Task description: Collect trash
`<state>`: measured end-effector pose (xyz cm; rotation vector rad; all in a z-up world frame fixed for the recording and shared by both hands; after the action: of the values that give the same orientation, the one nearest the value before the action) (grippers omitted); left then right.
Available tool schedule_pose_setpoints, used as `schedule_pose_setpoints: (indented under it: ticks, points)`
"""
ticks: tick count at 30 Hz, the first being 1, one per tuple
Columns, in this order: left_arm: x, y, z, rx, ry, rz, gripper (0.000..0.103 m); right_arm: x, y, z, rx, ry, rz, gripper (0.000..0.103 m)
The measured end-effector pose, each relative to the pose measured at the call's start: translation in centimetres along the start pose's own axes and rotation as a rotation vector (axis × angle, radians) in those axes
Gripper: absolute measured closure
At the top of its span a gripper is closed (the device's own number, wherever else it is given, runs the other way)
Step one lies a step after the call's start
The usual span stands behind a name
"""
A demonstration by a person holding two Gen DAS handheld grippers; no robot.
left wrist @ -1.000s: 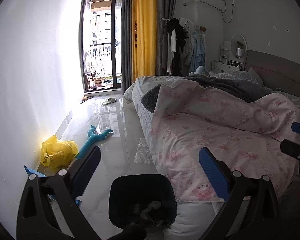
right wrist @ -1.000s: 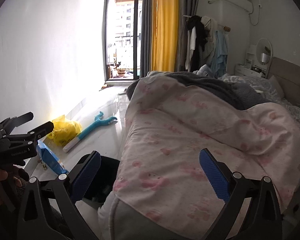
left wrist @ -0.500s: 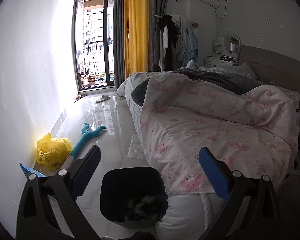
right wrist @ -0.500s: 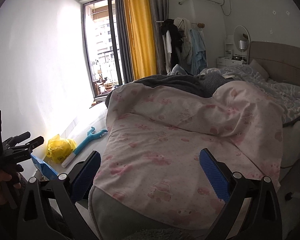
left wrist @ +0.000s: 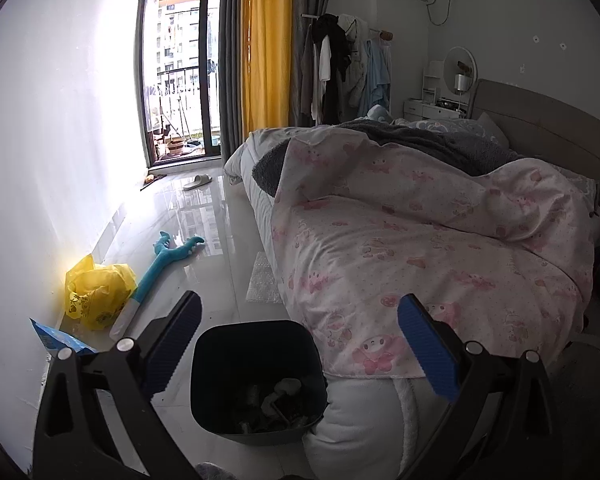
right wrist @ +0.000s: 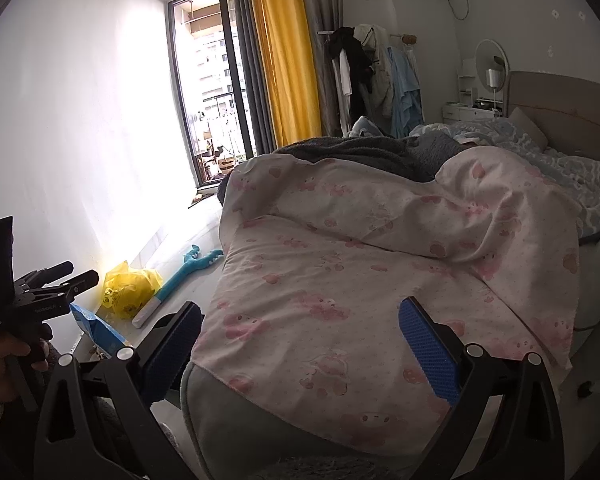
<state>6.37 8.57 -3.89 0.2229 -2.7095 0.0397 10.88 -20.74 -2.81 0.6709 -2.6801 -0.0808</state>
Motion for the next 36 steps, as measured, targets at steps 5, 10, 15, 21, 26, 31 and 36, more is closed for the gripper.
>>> schedule_pose_setpoints:
  ticks: [5, 10, 15, 21, 26, 31, 36]
  points:
    - [0.0, -0.3, 0.2, -0.008, 0.007, 0.007, 0.003, -0.3, 0.1, 0.0, -0.007, 0.006, -0.010, 0.003]
    - [0.2, -0.8, 0.2, -0.019, 0.002, 0.019, 0.003, -0.2, 0.3, 0.0, -0.002, 0.004, -0.010, 0.003]
    - [0.2, -1.0, 0.2, -0.022, 0.002, 0.021, 0.003, -0.2, 0.3, 0.0, -0.003, 0.004, -0.010, 0.003]
    - [0.3, -1.0, 0.2, -0.011, 0.000, 0.023, 0.003, -0.2, 0.4, 0.0, -0.002, 0.006, -0.011, 0.003]
    - [0.3, -0.9, 0.2, -0.011, 0.000, 0.024, 0.003, -0.1, 0.4, 0.0, -0.003, 0.006, -0.010, 0.003]
    - [0.3, -0.7, 0.3, -0.012, 0.000, 0.022, 0.003, -0.1, 0.5, 0.1, -0.003, 0.006, -0.009, 0.003]
    - [0.3, -0.7, 0.2, -0.014, 0.000, 0.024, 0.003, -0.1, 0.5, 0.1, -0.004, 0.006, -0.009, 0.003]
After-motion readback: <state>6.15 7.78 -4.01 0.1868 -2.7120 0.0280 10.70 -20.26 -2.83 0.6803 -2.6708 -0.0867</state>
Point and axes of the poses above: each gripper's, at about its wrist camera, not at the fingertips, and x roughly against the way its jaws point, y to its left, z to its underside, the point moved 7 cm from there along -x, roughly the way its jaws point, and after that the axes turned 7 degrees about -y, right-handed, at the moved point
